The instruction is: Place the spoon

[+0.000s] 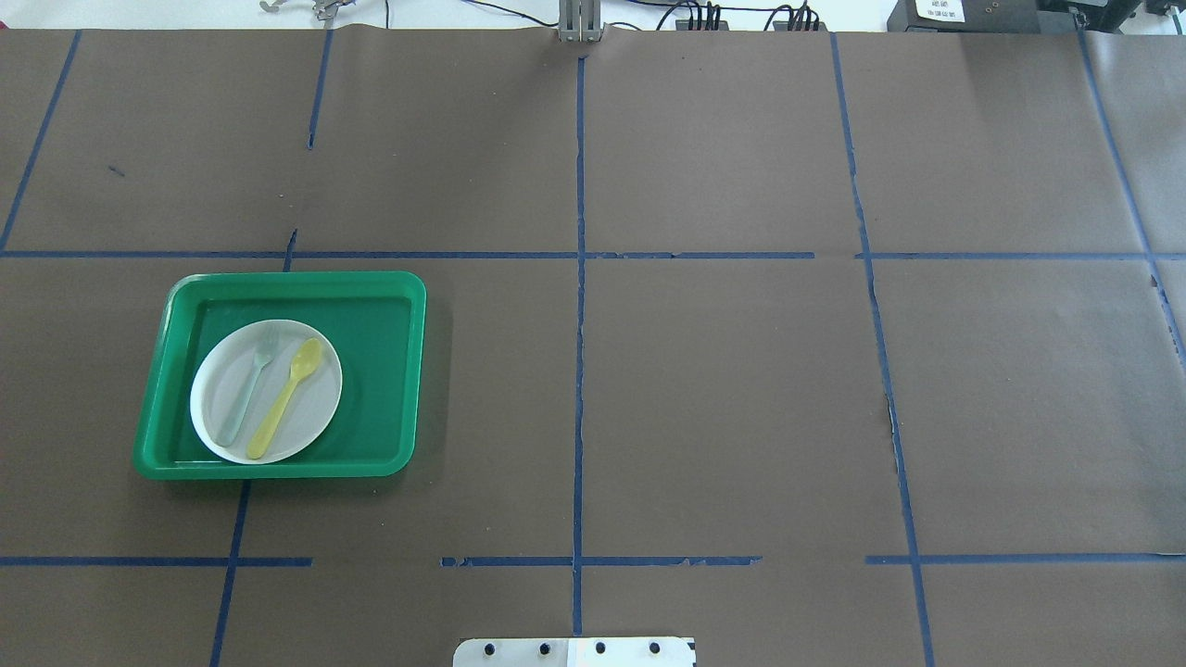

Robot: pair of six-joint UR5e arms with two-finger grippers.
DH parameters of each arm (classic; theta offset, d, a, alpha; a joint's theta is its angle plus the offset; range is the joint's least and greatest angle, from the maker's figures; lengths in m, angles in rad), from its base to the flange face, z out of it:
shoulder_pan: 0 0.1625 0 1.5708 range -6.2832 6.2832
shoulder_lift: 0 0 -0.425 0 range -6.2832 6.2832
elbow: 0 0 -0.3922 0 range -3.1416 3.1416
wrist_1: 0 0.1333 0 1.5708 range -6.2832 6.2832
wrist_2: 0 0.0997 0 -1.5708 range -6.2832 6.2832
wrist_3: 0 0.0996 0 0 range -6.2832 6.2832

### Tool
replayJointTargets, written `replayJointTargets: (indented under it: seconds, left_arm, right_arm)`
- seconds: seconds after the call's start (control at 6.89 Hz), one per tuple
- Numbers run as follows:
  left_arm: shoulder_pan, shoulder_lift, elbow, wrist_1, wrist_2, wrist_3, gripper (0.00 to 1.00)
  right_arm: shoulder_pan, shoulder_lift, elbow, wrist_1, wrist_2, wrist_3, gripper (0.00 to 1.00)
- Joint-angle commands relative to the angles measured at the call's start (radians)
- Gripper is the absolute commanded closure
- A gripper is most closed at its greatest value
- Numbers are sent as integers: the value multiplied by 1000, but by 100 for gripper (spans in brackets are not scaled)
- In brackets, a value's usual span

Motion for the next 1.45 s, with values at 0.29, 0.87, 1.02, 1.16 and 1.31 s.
replayJointTargets:
  seconds: [0.29,0.87,1.02,1.16,1.31]
  left_arm:
    - [274,11,43,-328,-2,-147,0]
    - [598,-126,-32,-418,15,-524,1]
    - [662,-126,-46,-421,53,-553,5]
    - [749,-126,-52,-433,190,-623,9]
    - [773,-121,-49,-465,208,-647,9]
  right_arm:
    - [0,1,-1,0,0,0,0]
    - [0,1,-1,0,0,0,0]
    - [0,1,-1,0,0,0,0]
    - [0,0,0,0,0,0,0]
    - [0,1,-1,0,0,0,0]
